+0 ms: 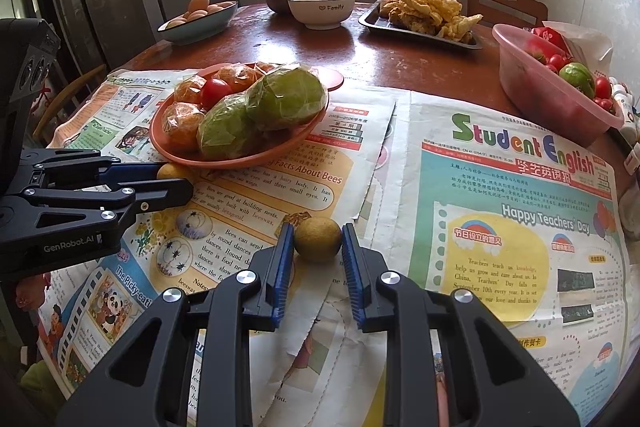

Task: Organize fruits
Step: 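Close the right tool on its kiwi while the left tool grasps the other kiwi, then lift and carry both kiwis over the orange plate with both tools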

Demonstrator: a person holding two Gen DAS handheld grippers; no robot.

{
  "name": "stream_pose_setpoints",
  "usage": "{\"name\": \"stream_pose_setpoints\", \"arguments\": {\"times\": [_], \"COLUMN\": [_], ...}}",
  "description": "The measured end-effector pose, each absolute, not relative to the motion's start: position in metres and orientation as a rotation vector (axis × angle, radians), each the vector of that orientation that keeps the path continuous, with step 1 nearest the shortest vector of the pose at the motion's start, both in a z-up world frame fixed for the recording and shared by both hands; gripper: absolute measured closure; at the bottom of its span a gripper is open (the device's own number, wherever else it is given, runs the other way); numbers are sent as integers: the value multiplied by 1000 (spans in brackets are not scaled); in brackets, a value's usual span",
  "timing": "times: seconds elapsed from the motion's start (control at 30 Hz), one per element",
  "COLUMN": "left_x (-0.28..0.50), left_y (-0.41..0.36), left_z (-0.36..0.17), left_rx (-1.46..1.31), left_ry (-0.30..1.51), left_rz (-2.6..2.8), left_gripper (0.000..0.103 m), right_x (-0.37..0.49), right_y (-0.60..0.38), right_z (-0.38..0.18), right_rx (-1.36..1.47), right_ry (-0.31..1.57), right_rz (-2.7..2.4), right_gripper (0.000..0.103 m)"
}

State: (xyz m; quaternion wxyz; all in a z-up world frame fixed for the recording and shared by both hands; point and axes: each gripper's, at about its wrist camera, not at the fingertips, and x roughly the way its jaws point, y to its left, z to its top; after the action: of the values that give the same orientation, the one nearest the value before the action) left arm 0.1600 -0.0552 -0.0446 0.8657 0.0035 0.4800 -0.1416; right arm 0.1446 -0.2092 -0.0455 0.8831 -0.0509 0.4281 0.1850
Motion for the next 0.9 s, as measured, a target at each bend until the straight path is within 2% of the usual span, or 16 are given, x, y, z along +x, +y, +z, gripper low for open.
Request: {"name": "stream_pose_setpoints", "arguments": {"times": [0.9], "left_x": [135], "left_y": [-5], "left_z": [-10], "left_rx": [-56], "left_ry": [940], "left_rz": [-246], "left_gripper": [84], "right_x": [125], "right_y": [-182], "right_z": [-19], "right_rx": [-118], "right_ry": [846], "right_rz": [439], "right_gripper": [79]}}
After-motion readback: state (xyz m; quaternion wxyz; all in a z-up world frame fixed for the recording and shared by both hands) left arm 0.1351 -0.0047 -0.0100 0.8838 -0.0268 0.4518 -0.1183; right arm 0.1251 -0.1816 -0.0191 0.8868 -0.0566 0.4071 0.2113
